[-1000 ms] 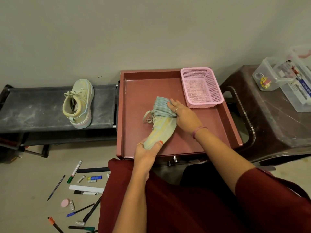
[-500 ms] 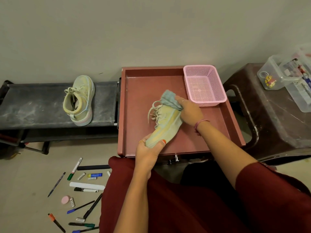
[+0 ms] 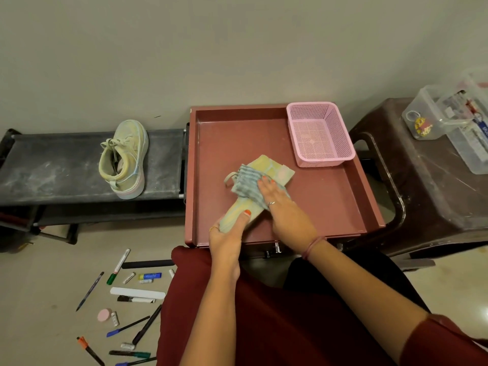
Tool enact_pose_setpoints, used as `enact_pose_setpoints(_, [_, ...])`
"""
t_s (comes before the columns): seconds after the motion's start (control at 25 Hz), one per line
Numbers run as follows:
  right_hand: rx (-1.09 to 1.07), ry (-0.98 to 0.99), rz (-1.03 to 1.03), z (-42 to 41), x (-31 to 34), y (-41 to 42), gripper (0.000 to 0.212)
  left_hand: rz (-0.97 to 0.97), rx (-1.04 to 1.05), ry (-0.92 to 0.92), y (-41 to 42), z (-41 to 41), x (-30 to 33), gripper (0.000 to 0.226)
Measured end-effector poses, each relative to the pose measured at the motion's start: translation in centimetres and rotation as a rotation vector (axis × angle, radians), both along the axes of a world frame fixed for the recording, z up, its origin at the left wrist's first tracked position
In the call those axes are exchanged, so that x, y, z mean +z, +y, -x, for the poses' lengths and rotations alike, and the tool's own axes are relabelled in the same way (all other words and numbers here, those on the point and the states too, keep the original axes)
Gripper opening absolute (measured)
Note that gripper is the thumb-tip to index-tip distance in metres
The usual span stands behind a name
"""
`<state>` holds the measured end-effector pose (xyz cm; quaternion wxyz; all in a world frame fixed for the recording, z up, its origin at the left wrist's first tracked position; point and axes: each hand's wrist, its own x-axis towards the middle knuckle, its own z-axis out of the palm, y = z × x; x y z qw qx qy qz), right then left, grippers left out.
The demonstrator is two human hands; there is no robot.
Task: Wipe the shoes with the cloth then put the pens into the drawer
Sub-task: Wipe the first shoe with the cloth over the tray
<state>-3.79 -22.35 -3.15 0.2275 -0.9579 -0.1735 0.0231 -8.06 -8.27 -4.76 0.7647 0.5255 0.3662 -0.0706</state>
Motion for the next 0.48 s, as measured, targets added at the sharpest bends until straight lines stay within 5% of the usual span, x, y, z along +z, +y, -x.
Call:
enact_pose_setpoints(0.16, [-0.149,-0.049,0.162,-4.1,-1.6,-2.5,0.064,0.013,0.018,-0.012,0.0,0.0,0.0,0.084])
enact_pose_setpoints(0.48, [-0.315,0.274,-0.016,-8.2,-0.6,-3.9,0.063,-0.01,0.035,-0.032,0.3,-0.5,-0.3,0.073])
